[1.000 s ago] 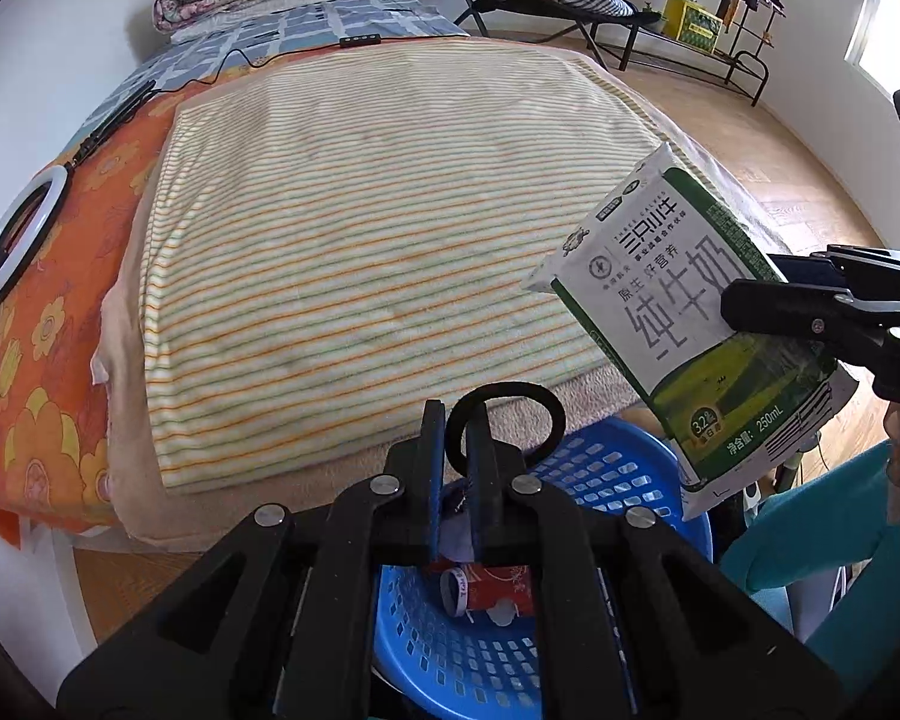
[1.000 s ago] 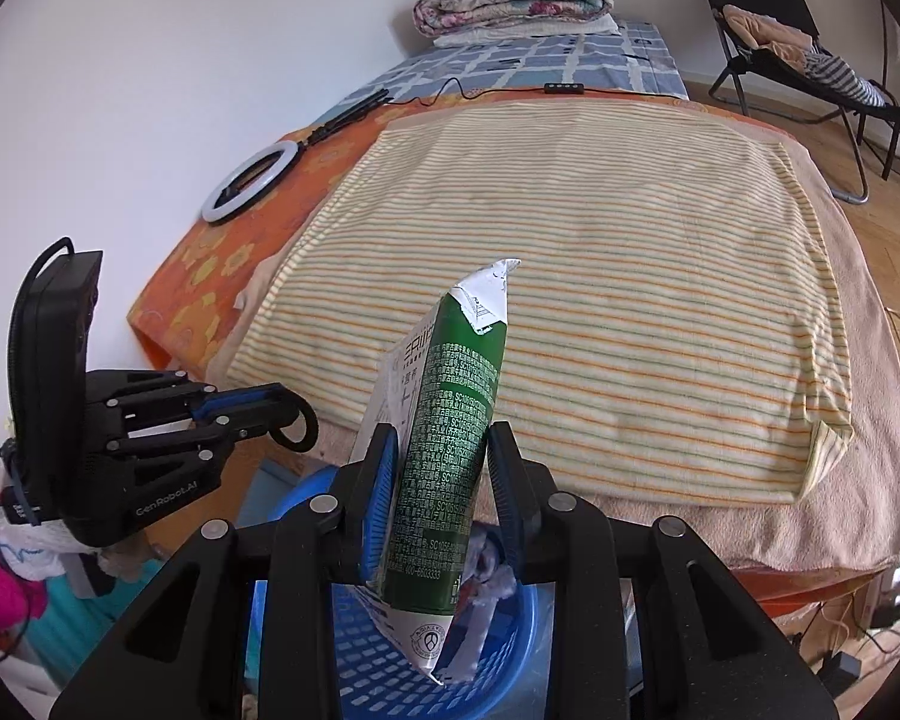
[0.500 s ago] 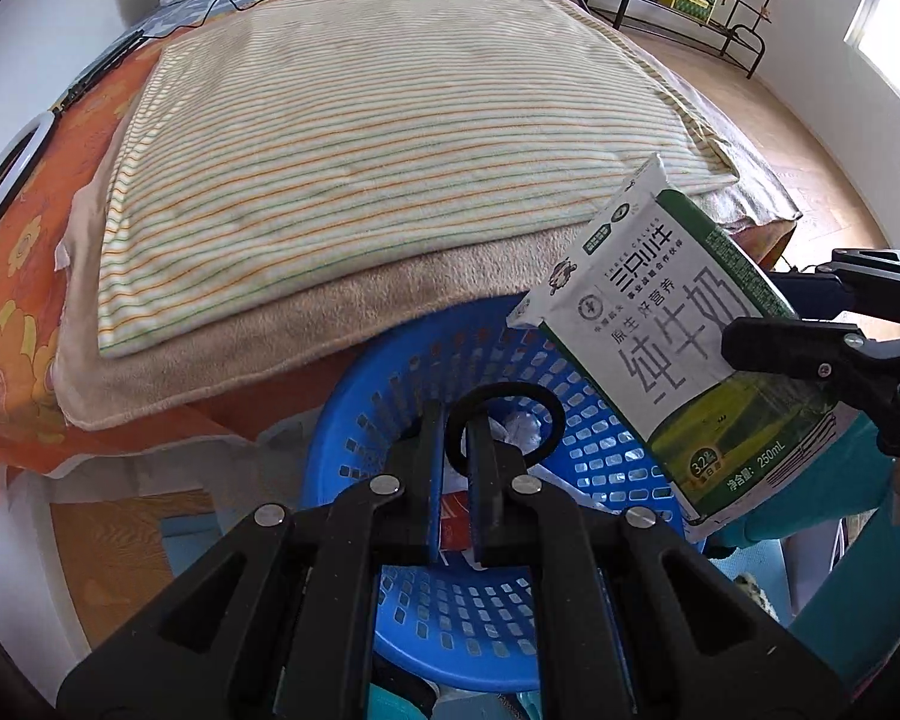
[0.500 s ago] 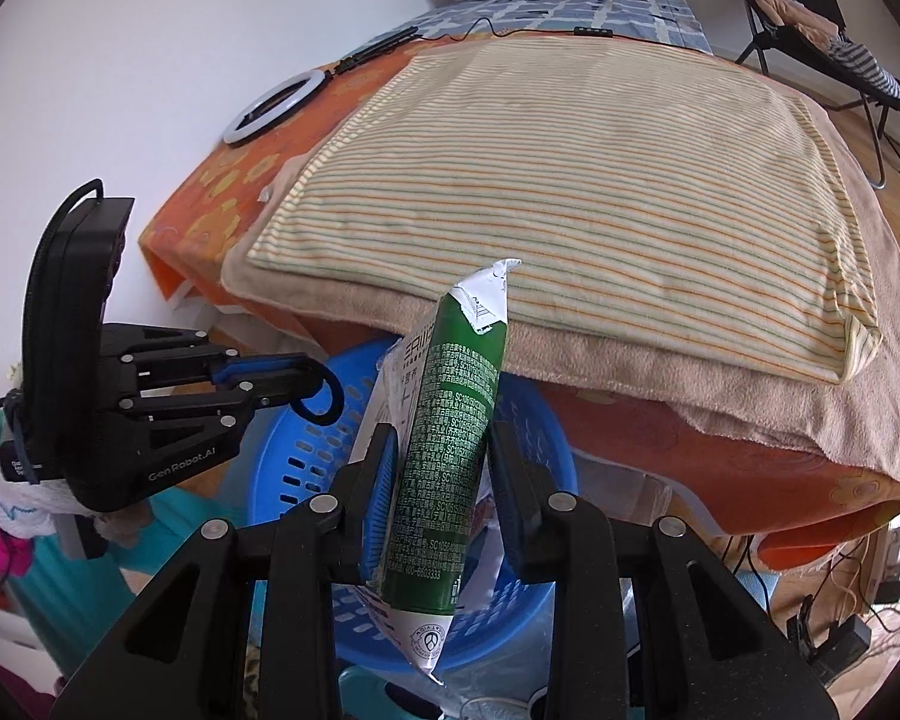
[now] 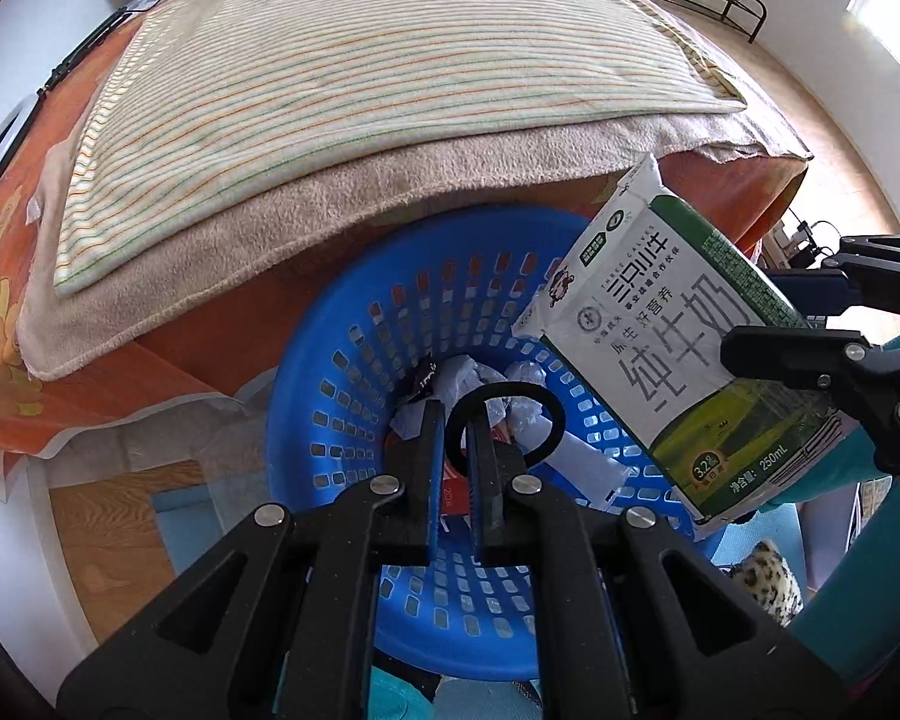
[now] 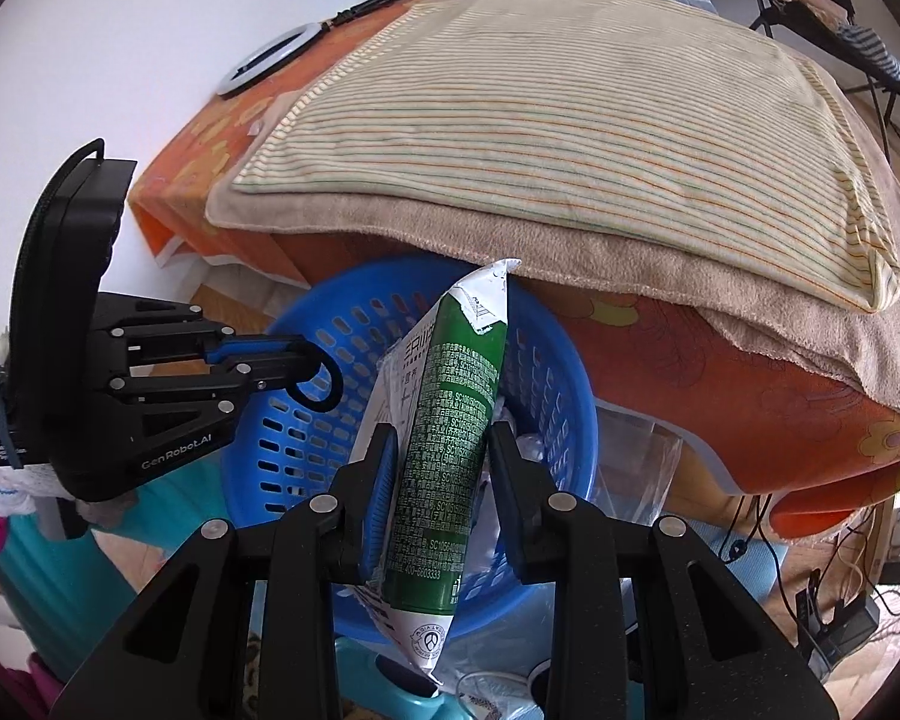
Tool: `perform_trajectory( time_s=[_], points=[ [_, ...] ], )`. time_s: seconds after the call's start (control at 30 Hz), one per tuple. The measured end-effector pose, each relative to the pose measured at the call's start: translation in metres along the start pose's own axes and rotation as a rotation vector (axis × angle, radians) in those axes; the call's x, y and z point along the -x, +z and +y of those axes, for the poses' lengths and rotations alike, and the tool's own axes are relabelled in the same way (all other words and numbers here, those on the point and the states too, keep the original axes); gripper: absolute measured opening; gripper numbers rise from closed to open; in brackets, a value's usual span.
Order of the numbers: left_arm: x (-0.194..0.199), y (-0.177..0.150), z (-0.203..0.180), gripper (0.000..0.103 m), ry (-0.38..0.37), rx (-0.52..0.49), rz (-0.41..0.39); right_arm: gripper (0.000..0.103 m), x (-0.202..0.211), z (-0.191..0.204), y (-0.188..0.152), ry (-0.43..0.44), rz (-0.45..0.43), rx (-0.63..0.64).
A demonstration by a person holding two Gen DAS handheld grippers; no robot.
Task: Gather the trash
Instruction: 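Open both tools to drop the hair tie and carton into the basket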
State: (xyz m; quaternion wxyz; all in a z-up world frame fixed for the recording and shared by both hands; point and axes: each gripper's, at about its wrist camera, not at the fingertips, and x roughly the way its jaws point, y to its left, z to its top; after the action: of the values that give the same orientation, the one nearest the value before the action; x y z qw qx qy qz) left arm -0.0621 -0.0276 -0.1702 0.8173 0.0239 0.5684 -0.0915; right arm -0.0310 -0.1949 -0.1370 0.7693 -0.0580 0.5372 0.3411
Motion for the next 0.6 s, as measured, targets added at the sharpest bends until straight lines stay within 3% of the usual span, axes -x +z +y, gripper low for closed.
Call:
perform_trajectory(
  time_s=[0.6],
  points=[
    [-0.018,-0.007,0.006,0.005,0.028,0.004,0.058,0.032,-0.020,-0.002,-0.003,-0.015,0.044,-0.012]
  ],
)
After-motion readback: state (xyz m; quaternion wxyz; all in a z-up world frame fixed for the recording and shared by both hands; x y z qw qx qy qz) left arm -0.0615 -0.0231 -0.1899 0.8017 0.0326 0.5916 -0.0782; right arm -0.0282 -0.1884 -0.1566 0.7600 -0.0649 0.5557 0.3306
